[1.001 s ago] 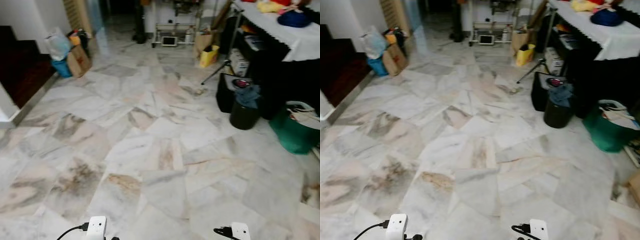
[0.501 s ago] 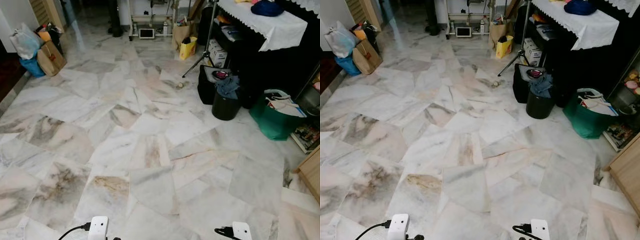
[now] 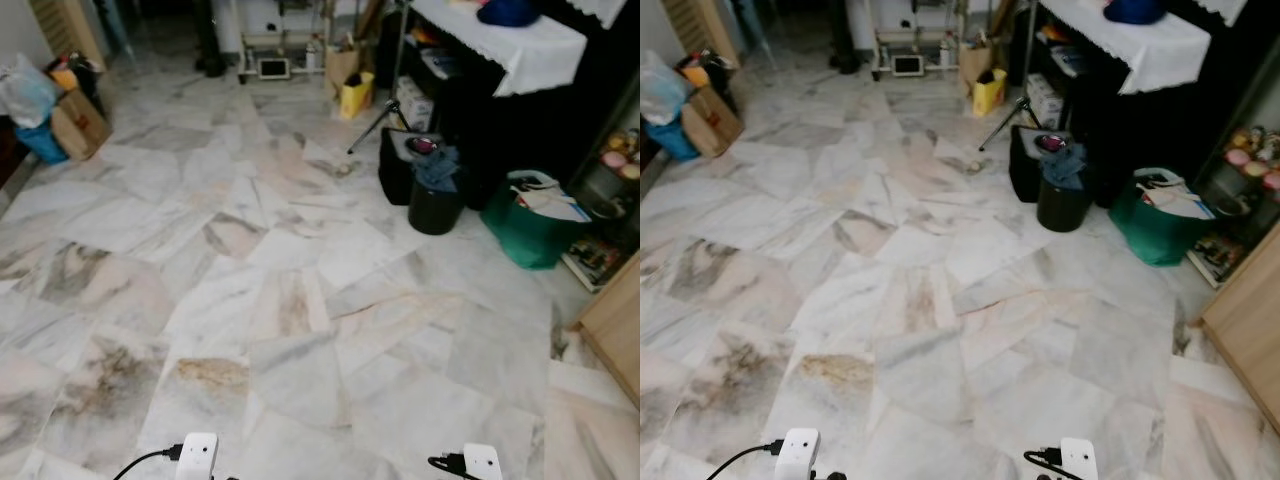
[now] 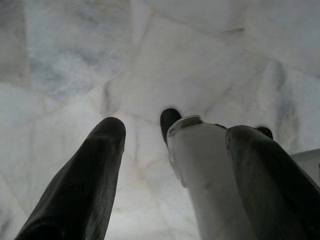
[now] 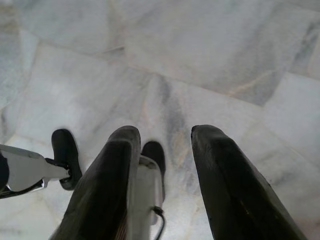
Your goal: Hang keys on a hook
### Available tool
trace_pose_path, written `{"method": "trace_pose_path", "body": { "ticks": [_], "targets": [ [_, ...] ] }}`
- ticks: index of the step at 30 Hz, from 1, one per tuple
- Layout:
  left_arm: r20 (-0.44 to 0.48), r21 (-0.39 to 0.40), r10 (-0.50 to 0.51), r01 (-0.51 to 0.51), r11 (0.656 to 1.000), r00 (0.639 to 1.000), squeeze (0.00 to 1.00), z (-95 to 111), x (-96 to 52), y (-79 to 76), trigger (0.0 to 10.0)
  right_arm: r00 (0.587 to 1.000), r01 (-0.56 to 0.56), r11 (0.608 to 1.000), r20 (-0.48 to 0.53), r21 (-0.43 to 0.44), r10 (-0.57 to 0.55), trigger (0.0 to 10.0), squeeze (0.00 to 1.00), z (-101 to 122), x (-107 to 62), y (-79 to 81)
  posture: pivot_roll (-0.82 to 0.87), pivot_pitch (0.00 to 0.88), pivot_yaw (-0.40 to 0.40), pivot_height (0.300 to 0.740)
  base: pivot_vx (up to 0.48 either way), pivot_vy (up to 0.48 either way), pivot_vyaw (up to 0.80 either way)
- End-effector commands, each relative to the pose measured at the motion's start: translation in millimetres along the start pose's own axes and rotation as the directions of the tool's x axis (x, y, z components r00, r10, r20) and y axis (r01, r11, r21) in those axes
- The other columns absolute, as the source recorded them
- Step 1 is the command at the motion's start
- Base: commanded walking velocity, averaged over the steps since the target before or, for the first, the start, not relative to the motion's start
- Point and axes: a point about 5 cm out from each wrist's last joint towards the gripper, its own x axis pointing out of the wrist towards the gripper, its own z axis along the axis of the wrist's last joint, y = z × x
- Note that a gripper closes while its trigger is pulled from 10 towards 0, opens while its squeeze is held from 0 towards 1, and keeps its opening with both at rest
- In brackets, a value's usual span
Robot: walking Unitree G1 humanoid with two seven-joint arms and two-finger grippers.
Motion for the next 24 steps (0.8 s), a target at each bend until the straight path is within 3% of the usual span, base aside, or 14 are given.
{"method": "trace_pose_path", "body": {
  "ticks": [1, 8, 14, 18, 24],
  "targets": [
    [-0.011, 0.02, -0.004, 0.004, 1.0, 1.0, 0.0, -0.7, 0.0, 0.3, 10.0, 1.0, 0.01, 1.0, 0.006, 0.012, -0.01, 10.0, 0.0, 1.0, 0.0, -0.9, 0.01, 0.0, 0.001, 0.737, 0.0, 0.0, -0.8],
    [-0.004, 0.069, 0.008, -0.008, 0.998, 1.0, 0.0, 2.2, 0.3, 1.7, 10.0, 1.0, 0.016, 1.0, 0.006, 0.01, -0.016, 10.0, 0.0, 1.7, 0.1, -1.3, 0.02, 0.0, 0.0, 0.737, 0.0, -0.137, -0.8],
    [-0.003, 0.059, 0.02, -0.019, 0.998, 1.0, 0.0, 2.1, 0.2, 2.6, 10.0, 1.0, 0.017, 1.0, 0.004, 0.01, -0.017, 10.0, 0.0, 1.6, 0.2, -1.2, 0.02, 0.0, -0.001, 0.737, 0.0, -0.16, -0.79],
    [-0.003, 0.121, 0.021, -0.021, 0.992, 1.0, 0.0, 3.3, 0.2, 3.5, 10.0, 1.0, 0.019, 1.0, 0.003, 0.006, -0.019, 10.0, 0.0, 1.0, 0.0, -1.5, 0.02, 0.0, -0.001, 0.737, 0.0, 0.0, -0.79],
    [-0.001, 0.096, 0.02, -0.02, 0.995, 1.0, 0.0, 2.6, 0.0, 3.5, 10.0, 1.0, 0.02, 1.0, 0.004, 0.008, -0.02, 10.0, 0.0, 0.8, 0.0, -1.4, 0.02, 0.002, -0.001, 0.737, 0.0, -0.218, -0.79]
  ]
}}
